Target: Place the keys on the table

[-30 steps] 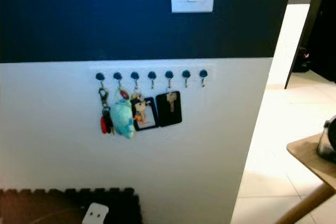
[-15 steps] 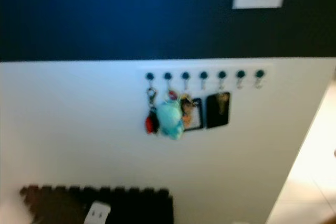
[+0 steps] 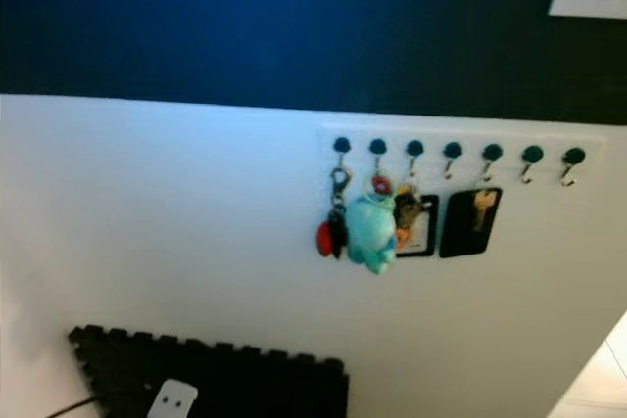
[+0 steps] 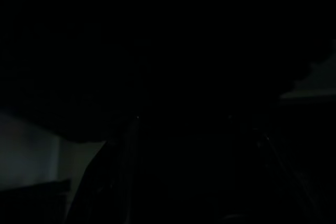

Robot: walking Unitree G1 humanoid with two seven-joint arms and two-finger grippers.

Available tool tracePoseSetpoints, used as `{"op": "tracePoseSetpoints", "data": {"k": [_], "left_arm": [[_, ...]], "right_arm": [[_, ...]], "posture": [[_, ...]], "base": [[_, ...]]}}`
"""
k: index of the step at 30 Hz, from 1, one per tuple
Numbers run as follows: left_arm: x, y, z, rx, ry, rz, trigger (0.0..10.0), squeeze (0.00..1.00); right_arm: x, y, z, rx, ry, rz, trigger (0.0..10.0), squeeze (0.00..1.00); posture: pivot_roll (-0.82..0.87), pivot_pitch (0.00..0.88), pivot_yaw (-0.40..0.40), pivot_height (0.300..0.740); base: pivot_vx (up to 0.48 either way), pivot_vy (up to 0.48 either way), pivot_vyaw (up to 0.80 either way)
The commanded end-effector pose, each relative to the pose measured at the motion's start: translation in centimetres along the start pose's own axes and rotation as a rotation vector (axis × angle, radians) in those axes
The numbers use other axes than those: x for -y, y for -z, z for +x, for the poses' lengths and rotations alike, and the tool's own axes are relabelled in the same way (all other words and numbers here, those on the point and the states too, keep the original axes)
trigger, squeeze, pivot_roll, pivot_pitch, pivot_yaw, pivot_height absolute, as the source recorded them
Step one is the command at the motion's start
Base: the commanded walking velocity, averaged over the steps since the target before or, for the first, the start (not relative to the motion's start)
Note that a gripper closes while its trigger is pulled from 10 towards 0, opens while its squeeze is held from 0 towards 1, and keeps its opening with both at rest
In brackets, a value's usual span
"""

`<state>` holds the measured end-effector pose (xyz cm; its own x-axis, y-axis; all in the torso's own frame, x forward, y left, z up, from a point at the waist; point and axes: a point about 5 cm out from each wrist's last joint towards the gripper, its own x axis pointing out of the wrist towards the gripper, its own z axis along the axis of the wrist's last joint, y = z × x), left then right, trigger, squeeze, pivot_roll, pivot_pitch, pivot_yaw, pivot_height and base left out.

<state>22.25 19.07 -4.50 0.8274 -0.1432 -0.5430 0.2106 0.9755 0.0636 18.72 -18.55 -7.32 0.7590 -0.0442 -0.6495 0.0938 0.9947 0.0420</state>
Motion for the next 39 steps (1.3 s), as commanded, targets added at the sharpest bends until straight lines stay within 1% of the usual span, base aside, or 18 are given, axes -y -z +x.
{"op": "tracePoseSetpoints", "data": {"k": [1, 15, 20, 25, 27, 29, 33, 34, 35, 36, 37, 38, 39], "left_arm": [[-0.2, -0.2, 0.0, 0.011, -0.002, 0.004, 10.0, 0.00], [-0.1, 0.0, -0.1, 0.009, 0.006, 0.020, 10.0, 0.00], [-0.2, -0.2, -0.1, 0.019, 0.005, 0.044, 10.0, 0.00], [0.0, -0.1, -0.2, 0.021, 0.021, 0.037, 10.0, 0.00], [0.0, -0.1, -0.3, 0.039, 0.023, 0.025, 10.0, 0.00], [-0.2, -0.1, -0.5, 0.055, 0.020, 0.043, 10.0, 0.00], [-0.6, -0.4, -0.9, 0.104, 0.017, 0.047, 10.0, 0.00], [-0.8, -0.5, -1.1, 0.133, 0.018, 0.053, 10.0, 0.00], [-0.8, -0.5, -1.1, 0.133, 0.018, 0.053, 10.0, 0.00], [-1.0, -0.6, -1.3, 0.152, 0.019, 0.058, 10.0, 0.00], [-1.1, -0.9, -1.6, 0.191, 0.028, 0.064, 10.0, 0.00], [-1.1, -0.9, -1.6, 0.191, 0.028, 0.064, 10.0, 0.00], [-1.1, -1.3, -1.9, 0.237, 0.038, 0.076, 10.0, 0.00]], "right_arm": [[0.0, 0.5, -0.2, -0.018, 0.006, 0.015, 10.0, 0.00], [0.2, 0.6, -0.2, -0.020, 0.008, 0.010, 10.0, 0.00], [0.2, 0.6, -0.2, -0.020, 0.008, 0.011, 10.0, 0.00], [0.1, 0.7, -0.3, -0.023, 0.007, 0.013, 10.0, 0.00], [0.1, 0.7, -0.3, -0.023, 0.007, 0.013, 10.0, 0.00], [0.0, 0.6, -0.3, -0.010, 0.000, 0.010, 10.0, 0.00], [0.0, 0.2, -0.3, 0.027, -0.027, -0.010, 10.0, 0.00], [0.0, 0.0, -0.3, 0.042, -0.038, -0.030, 10.0, 0.00], [0.0, 0.0, -0.3, 0.042, -0.038, -0.030, 10.0, 0.00], [0.0, -0.1, -0.3, 0.051, -0.045, -0.044, 10.0, 0.00], [0.0, -0.2, -0.4, 0.071, -0.055, -0.066, 10.0, 0.00], [0.0, -0.2, -0.4, 0.071, -0.055, -0.066, 10.0, 0.00], [0.1, -0.5, -0.4, 0.096, -0.064, -0.090, 10.0, 0.00]], "posture": [[0.07, 0.022, 0.030, 0.740], [0.06, 0.016, 0.029, 0.740], [0.06, 0.022, 0.028, 0.740], [0.06, 0.029, 0.029, 0.740], [0.06, 0.029, 0.029, 0.740], [0.06, 0.031, 0.029, 0.740], [0.06, 0.034, 0.028, 0.740], [0.06, 0.035, 0.027, 0.740], [0.06, 0.035, 0.027, 0.740], [0.06, 0.035, 0.027, 0.740], [0.06, 0.038, 0.025, 0.740], [0.06, 0.038, 0.025, 0.740], [0.07, 0.040, 0.024, 0.740]], "base": [[0.000, 0.000, 0.00], [0.000, 0.000, 0.00], [0.000, 0.000, 0.00], [0.000, -0.480, 0.00], [0.000, 0.000, 0.00], [0.000, 0.000, 0.00], [0.000, 0.000, 0.00], [0.000, 0.000, 0.00], [0.000, 0.000, 0.00], [0.000, 0.000, 0.00], [0.000, 0.000, 0.00], [0.000, 0.000, 0.00], [0.000, 0.000, 0.00]]}}
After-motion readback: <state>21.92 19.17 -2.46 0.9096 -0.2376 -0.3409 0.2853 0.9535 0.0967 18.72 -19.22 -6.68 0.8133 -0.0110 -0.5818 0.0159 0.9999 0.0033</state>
